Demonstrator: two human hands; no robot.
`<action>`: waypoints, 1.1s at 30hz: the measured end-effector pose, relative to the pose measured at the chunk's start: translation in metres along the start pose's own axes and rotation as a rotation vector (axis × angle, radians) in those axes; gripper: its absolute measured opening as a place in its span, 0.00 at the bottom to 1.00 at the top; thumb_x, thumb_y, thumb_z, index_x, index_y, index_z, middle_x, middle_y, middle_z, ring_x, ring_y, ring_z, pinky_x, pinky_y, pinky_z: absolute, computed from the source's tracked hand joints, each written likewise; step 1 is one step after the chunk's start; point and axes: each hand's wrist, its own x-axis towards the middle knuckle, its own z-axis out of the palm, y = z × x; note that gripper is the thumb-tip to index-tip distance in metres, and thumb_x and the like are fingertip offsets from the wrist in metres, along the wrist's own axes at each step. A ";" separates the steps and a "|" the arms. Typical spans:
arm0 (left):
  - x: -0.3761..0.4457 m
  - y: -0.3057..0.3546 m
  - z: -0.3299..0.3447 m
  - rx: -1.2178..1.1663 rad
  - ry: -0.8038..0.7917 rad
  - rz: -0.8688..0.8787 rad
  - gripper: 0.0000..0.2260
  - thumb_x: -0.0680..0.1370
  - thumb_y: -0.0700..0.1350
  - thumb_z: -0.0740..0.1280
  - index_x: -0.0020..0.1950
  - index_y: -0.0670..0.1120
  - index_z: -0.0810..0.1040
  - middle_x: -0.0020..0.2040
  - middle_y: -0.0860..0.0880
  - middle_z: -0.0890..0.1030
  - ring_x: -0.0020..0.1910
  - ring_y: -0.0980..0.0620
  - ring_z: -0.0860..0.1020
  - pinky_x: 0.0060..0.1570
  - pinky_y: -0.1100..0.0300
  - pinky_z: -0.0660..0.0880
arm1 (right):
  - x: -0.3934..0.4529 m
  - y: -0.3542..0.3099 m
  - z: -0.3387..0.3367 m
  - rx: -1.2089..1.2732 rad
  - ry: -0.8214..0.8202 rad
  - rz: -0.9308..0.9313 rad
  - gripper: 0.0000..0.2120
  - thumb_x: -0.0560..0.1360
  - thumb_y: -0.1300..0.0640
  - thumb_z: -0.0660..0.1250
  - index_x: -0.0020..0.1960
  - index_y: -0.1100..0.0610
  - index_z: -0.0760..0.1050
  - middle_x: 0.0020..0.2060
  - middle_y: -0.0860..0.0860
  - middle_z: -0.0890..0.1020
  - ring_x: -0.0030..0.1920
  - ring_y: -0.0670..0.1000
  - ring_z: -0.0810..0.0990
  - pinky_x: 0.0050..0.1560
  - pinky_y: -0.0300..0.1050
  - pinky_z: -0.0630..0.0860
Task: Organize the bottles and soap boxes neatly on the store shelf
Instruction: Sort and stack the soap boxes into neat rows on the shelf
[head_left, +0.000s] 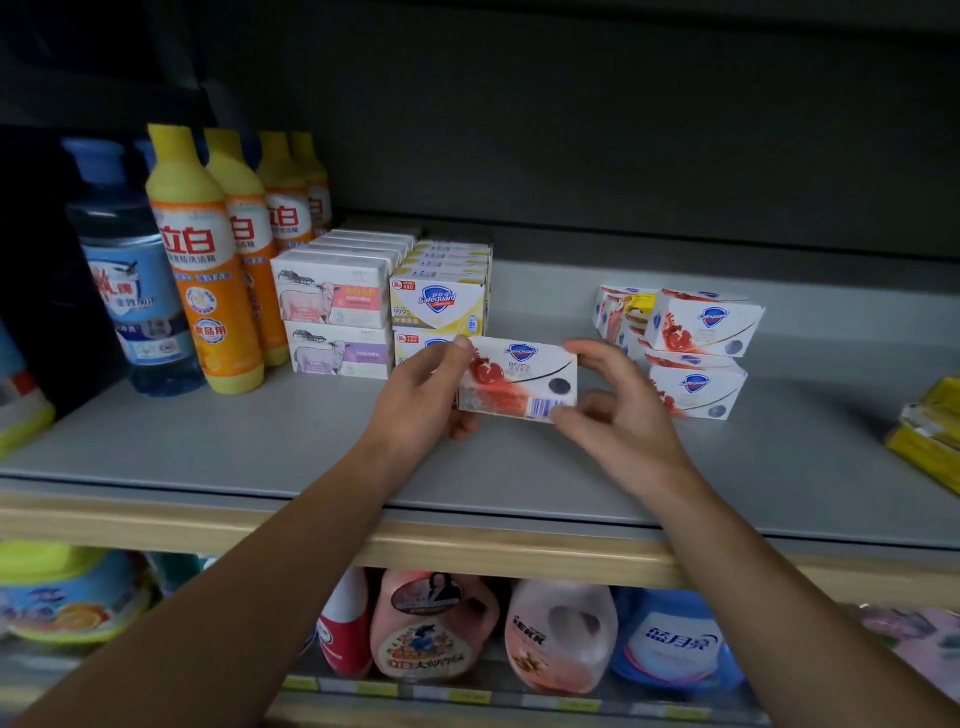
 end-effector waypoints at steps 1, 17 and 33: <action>0.001 -0.001 0.000 -0.019 0.014 0.006 0.11 0.80 0.54 0.65 0.51 0.48 0.80 0.37 0.43 0.80 0.31 0.44 0.78 0.32 0.55 0.75 | 0.000 0.000 0.000 -0.020 -0.014 -0.008 0.25 0.71 0.60 0.72 0.62 0.38 0.72 0.55 0.37 0.80 0.42 0.49 0.83 0.44 0.38 0.77; -0.005 -0.001 -0.004 -0.237 -0.103 0.080 0.06 0.78 0.35 0.67 0.50 0.43 0.80 0.52 0.43 0.81 0.49 0.45 0.84 0.48 0.52 0.81 | -0.002 0.002 0.004 -0.417 0.111 -0.382 0.22 0.69 0.69 0.71 0.59 0.54 0.76 0.57 0.46 0.80 0.58 0.43 0.77 0.59 0.30 0.68; -0.007 0.007 0.005 1.023 -0.095 0.479 0.21 0.74 0.53 0.72 0.65 0.49 0.78 0.56 0.49 0.80 0.57 0.47 0.74 0.56 0.57 0.71 | 0.002 0.006 0.003 -0.154 -0.068 0.077 0.18 0.76 0.64 0.68 0.61 0.48 0.75 0.52 0.47 0.84 0.51 0.44 0.83 0.58 0.49 0.79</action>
